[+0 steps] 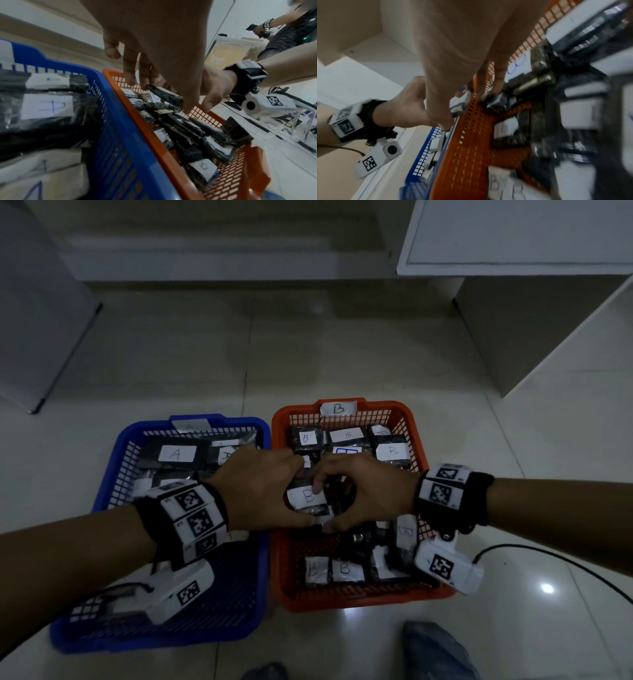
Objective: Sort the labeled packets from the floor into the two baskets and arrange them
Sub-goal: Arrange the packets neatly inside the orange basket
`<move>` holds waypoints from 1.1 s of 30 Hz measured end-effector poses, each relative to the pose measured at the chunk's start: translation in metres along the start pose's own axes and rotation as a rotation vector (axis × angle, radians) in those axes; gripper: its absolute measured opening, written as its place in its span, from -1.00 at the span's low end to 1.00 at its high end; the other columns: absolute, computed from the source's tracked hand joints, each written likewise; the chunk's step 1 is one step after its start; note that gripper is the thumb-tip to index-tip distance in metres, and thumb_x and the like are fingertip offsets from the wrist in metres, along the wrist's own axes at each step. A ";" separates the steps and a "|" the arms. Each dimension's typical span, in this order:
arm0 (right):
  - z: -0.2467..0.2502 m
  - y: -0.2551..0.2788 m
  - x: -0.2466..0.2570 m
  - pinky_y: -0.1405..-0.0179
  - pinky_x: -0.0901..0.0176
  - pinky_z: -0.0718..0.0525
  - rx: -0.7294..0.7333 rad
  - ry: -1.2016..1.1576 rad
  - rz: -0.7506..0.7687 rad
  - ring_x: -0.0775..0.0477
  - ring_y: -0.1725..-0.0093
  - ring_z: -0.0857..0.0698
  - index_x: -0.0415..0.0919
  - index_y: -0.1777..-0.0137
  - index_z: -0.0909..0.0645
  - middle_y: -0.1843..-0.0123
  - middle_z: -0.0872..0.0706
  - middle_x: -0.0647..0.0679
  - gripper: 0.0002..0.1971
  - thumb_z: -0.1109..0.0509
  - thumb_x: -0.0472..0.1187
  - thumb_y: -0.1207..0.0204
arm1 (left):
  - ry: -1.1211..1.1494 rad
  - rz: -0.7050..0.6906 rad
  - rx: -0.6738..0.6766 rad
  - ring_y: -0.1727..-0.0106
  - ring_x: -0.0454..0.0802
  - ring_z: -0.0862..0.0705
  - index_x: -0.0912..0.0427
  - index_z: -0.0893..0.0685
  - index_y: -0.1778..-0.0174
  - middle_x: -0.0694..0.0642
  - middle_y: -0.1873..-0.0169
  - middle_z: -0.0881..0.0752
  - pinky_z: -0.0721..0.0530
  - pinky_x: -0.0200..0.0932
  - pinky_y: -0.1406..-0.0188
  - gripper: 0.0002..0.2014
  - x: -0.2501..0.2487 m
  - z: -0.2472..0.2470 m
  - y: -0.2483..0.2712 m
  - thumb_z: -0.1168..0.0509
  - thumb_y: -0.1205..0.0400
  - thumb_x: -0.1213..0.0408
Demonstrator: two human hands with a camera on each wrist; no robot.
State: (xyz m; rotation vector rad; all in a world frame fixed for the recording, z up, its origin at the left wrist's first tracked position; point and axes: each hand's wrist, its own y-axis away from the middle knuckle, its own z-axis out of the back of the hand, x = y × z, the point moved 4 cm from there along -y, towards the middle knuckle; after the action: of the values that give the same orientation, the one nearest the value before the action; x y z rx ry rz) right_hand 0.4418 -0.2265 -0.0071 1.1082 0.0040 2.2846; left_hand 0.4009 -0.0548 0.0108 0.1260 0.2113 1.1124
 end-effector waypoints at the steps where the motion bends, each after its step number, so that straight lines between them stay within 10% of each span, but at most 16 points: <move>1: -0.002 0.001 -0.002 -0.16 0.28 -0.67 -0.018 -0.002 -0.008 0.16 -0.20 -0.63 0.02 -0.19 -0.62 -0.26 -0.62 0.13 -0.50 -0.72 0.02 -0.30 | 0.007 0.006 0.002 0.23 -0.19 -0.59 -0.06 -0.57 -0.04 -0.18 0.14 -0.62 -0.62 -0.11 0.15 -0.31 -0.002 -0.001 -0.001 -0.12 -0.39 -0.62; 8: -0.036 0.006 -0.019 -0.07 -0.07 -0.74 0.121 0.423 -0.047 -0.10 -0.12 -0.70 -0.13 -0.32 -0.62 -0.21 -0.72 -0.10 -0.44 -0.58 0.12 -0.40 | -0.034 0.039 0.069 -0.05 -0.10 -0.51 -0.06 -0.55 -0.20 -0.08 -0.09 -0.51 -0.59 -0.03 -0.04 -0.24 0.003 -0.021 0.014 -0.11 -0.36 -0.60; 16: -0.054 -0.014 -0.017 0.10 -0.04 -0.69 0.057 0.628 0.015 -0.23 -0.17 -0.69 -0.14 -0.36 -0.59 -0.33 -0.59 -0.13 -0.47 -0.49 0.14 -0.50 | -0.026 0.017 0.067 -0.11 -0.08 -0.50 -0.06 -0.58 -0.23 -0.09 -0.13 -0.46 -0.49 0.01 -0.09 -0.29 0.004 -0.031 0.025 -0.22 -0.36 -0.52; 24: -0.060 -0.036 0.009 0.31 0.11 -0.44 0.162 0.807 0.038 -0.20 0.19 -0.78 -0.17 0.01 -0.74 0.13 -0.79 -0.14 -0.78 -0.39 -0.03 -0.64 | -0.019 0.000 0.041 -0.07 -0.09 -0.53 -0.07 -0.65 -0.12 -0.12 -0.07 -0.55 -0.46 -0.01 -0.06 -0.38 0.003 -0.037 0.026 -0.21 -0.37 -0.47; 29: -0.061 -0.044 0.003 0.53 0.26 -0.33 0.076 0.829 0.005 -0.12 0.56 -0.69 -0.09 0.34 -0.75 0.46 -0.72 -0.06 -0.81 -0.67 -0.03 -0.31 | 0.023 -0.040 0.054 -0.10 -0.08 -0.55 -0.06 -0.68 -0.01 -0.11 -0.05 -0.58 -0.48 0.04 -0.11 -0.49 0.003 -0.036 0.026 -0.23 -0.43 -0.40; 33: -0.051 -0.048 0.005 0.32 0.12 -0.50 0.154 0.713 -0.021 -0.19 0.19 -0.78 -0.19 0.00 -0.77 0.09 -0.80 -0.15 -0.72 -0.46 0.04 -0.58 | 0.096 -0.045 0.150 -0.22 -0.11 -0.47 -0.04 -0.66 -0.06 -0.12 -0.10 -0.50 -0.35 0.01 -0.19 -0.57 0.002 -0.038 0.024 -0.30 -0.52 -0.30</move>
State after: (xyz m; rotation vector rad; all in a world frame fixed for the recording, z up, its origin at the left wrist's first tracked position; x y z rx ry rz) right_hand 0.4273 -0.1720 -0.0485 0.3052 0.4720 2.5673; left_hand 0.3723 -0.0425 -0.0218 0.2009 0.3825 1.0584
